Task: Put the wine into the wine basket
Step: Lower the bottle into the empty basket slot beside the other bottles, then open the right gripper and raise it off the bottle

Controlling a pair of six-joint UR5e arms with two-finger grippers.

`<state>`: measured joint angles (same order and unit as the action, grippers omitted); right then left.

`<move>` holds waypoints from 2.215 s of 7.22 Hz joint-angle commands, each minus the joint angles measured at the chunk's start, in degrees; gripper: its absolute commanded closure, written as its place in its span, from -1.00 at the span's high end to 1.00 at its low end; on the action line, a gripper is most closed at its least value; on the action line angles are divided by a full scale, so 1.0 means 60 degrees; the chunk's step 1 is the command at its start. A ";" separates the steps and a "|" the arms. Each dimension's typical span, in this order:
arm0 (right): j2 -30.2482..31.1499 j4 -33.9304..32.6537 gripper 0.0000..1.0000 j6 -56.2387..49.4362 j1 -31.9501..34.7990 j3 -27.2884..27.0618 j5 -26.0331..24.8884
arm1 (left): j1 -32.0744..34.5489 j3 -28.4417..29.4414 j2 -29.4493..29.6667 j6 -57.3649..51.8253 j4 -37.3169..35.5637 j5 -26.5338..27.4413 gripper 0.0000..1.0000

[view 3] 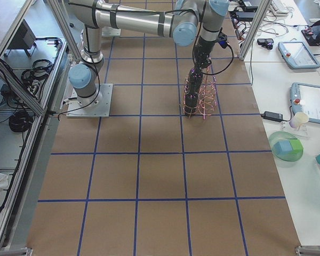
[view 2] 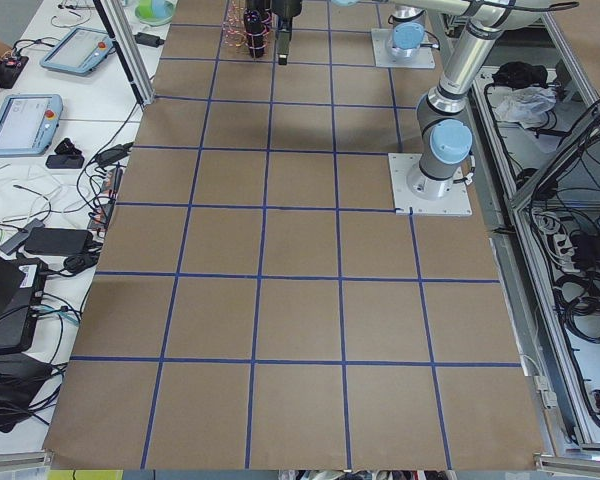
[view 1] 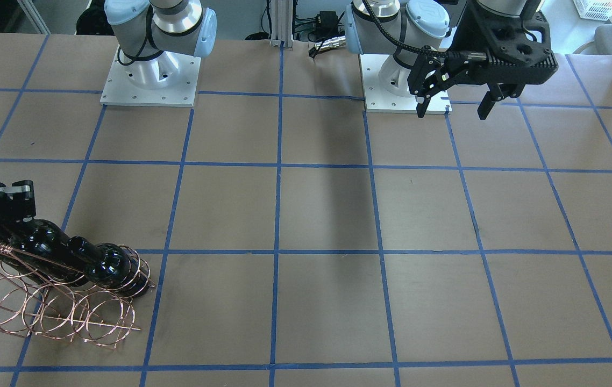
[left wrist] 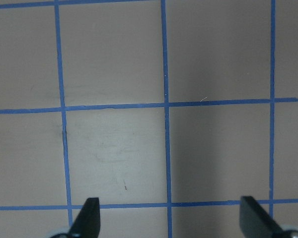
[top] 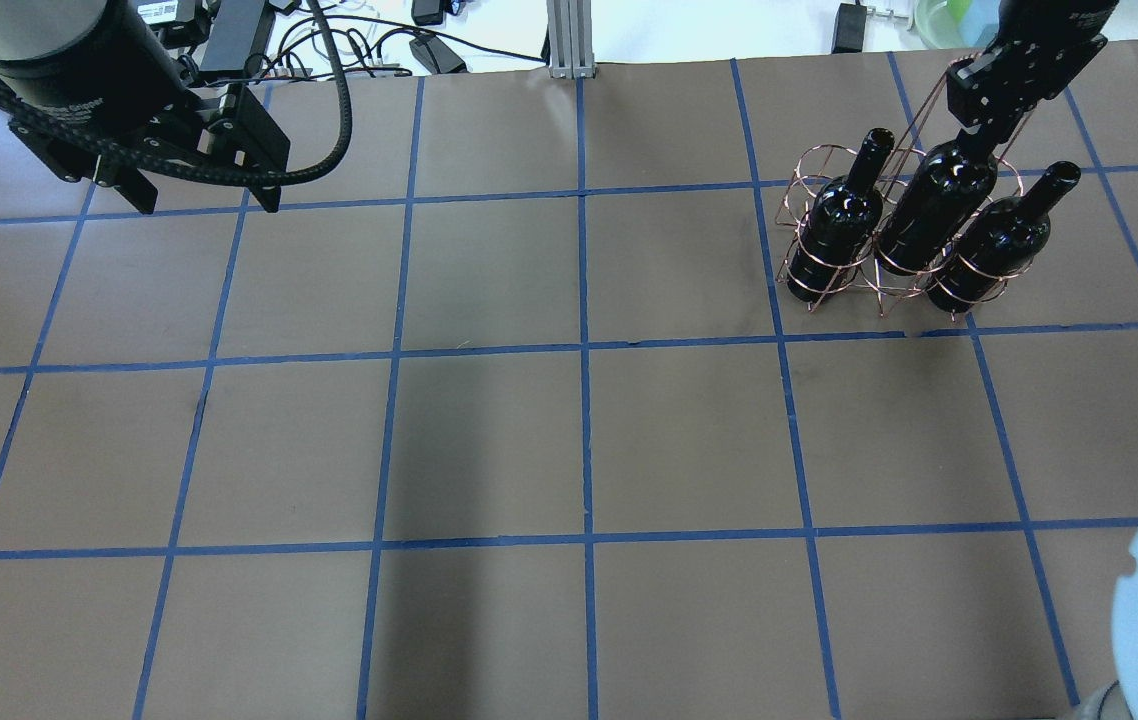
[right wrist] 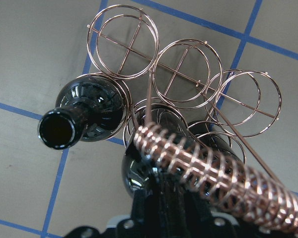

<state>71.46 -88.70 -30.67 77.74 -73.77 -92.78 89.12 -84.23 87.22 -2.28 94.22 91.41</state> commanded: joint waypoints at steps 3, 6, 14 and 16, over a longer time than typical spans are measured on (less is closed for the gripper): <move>-0.0220 -0.0187 -1.00 0.0014 0.0021 -0.0083 0.0023 | 0.0000 -0.0010 -0.0020 0.0000 0.0000 0.0000 1.00; -0.0220 -0.0579 -1.00 0.0087 0.0051 -0.0446 0.0023 | 0.0000 -0.0025 -0.0035 0.0000 0.0000 0.0000 1.00; -0.0103 -0.0861 0.99 0.0161 0.0196 -0.0830 0.0009 | 0.0015 -0.0097 -0.0064 0.0000 0.0000 -0.0029 1.00; 0.0392 -0.0759 1.00 0.0248 0.0445 -0.0830 -0.0123 | 0.0015 -0.0186 -0.0108 0.0000 0.0000 -0.0044 1.00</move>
<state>71.87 -93.69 -29.56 79.48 -78.75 -93.16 89.21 -85.04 86.71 -2.29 94.22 91.22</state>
